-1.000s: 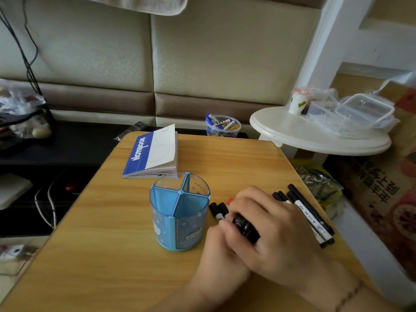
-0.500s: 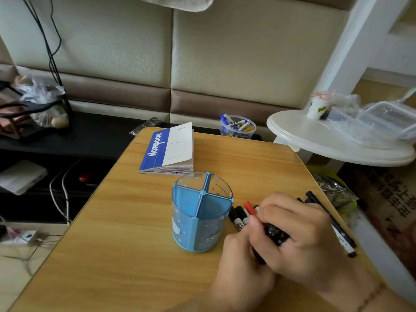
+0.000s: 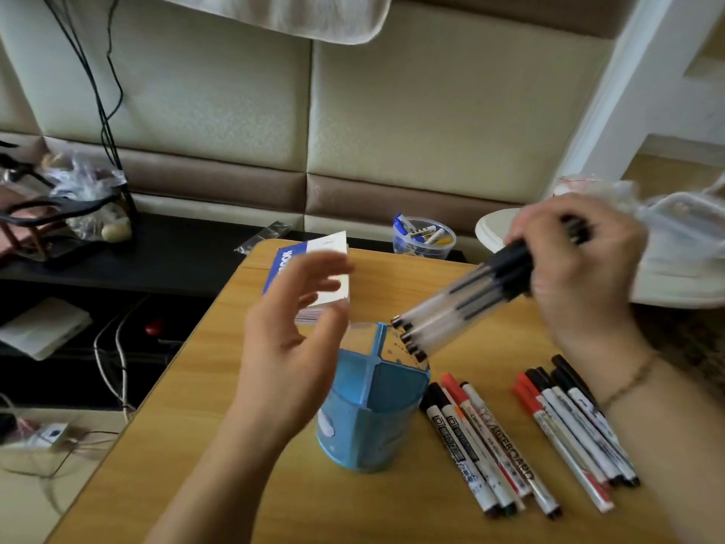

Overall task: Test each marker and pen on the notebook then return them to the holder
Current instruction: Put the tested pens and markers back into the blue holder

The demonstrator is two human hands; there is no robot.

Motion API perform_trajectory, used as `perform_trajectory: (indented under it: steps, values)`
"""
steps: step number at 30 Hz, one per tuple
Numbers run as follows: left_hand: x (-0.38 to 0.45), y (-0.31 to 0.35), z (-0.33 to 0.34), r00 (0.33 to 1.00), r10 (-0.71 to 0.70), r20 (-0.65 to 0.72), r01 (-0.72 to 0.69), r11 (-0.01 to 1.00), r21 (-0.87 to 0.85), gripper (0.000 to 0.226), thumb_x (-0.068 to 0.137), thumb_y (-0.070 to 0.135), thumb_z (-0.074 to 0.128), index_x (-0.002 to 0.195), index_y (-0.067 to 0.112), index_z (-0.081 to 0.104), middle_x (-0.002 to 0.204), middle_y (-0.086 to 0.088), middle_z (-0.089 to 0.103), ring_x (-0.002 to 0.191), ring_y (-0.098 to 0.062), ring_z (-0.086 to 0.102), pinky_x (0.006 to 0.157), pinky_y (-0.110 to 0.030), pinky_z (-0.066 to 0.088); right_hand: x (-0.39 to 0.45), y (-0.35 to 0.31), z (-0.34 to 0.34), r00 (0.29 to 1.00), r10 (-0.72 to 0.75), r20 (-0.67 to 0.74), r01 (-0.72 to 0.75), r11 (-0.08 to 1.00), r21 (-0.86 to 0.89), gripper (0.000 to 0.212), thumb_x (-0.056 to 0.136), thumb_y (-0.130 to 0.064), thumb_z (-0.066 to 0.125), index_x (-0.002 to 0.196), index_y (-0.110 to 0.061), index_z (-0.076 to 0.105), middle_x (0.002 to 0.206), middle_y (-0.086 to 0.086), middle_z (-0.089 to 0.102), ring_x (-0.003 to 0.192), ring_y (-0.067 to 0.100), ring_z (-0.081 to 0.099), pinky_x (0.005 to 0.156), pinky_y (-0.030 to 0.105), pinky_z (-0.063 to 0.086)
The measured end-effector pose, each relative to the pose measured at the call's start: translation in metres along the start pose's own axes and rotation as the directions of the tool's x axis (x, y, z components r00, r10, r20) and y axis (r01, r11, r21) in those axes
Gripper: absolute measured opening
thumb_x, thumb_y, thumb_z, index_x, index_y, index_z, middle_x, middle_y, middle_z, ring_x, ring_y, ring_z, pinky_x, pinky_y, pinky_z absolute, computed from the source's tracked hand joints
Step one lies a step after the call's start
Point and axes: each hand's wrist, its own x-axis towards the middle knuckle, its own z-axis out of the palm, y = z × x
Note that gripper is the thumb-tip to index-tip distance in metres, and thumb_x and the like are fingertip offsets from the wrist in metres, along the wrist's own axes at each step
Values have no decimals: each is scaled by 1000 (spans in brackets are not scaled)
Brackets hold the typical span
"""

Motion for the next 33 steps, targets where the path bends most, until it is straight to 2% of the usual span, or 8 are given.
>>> perform_trajectory:
  steps: [3,8,15,18,21,24,29,33]
  values:
    - [2,-21,-5,957,-79,-279,106,991,83,37,77,10,49,105,25,68,105,15,69,106,-7,62,95,-44,50,-13,16,14,997,-17,75,20,999,-32,22,83,-16,53,66,-7,64,60,12,61,61,20,57,58,20,46]
    - [-1,-28,4,961,-197,-193,221,969,112,40,72,6,45,98,25,70,102,13,71,102,-4,62,82,-12,48,-7,29,18,959,-171,227,179,984,-15,25,86,-8,55,64,0,63,62,16,61,59,30,58,57,37,48]
    - [-1,-32,4,951,-199,-238,213,976,36,35,75,8,47,98,21,69,100,7,71,99,-9,64,79,-24,47,2,2,42,663,-391,639,431,897,101,22,84,-10,61,65,1,64,67,12,62,61,29,59,57,40,47]
    - [-2,-33,2,945,-197,-260,205,979,4,26,82,19,51,101,20,69,98,3,71,97,-12,65,77,-26,47,-11,0,40,541,-229,809,461,885,-58,32,90,-46,56,97,-19,72,92,-6,71,78,16,67,66,37,53]
    - [-3,-33,2,924,-213,-317,228,974,10,31,82,42,53,102,25,69,97,4,69,95,-14,62,81,-39,49,-18,7,17,731,-69,679,162,984,-74,44,93,-53,45,125,-27,60,109,-23,63,65,4,66,57,20,49]
    - [-3,-35,2,901,-191,-389,211,977,9,43,78,55,47,102,27,68,98,8,67,90,-10,61,73,-27,48,-22,29,-20,807,247,537,-72,943,-326,23,93,-42,51,112,-34,62,104,-20,65,75,-2,64,64,15,48]
    - [-2,-36,3,862,-176,-476,175,983,-48,45,81,55,43,103,24,67,98,4,67,88,-9,61,69,-18,50,-59,91,-106,457,823,338,-117,432,-894,33,73,-55,67,102,-38,62,106,-12,66,90,4,61,81,29,51]
    - [-2,-37,6,848,-161,-505,139,987,-82,38,84,51,43,100,26,66,96,-6,67,92,-23,62,73,-32,48,-85,96,-126,385,876,290,-123,360,-925,57,76,-51,72,125,-27,54,118,-4,57,105,11,55,88,28,48]
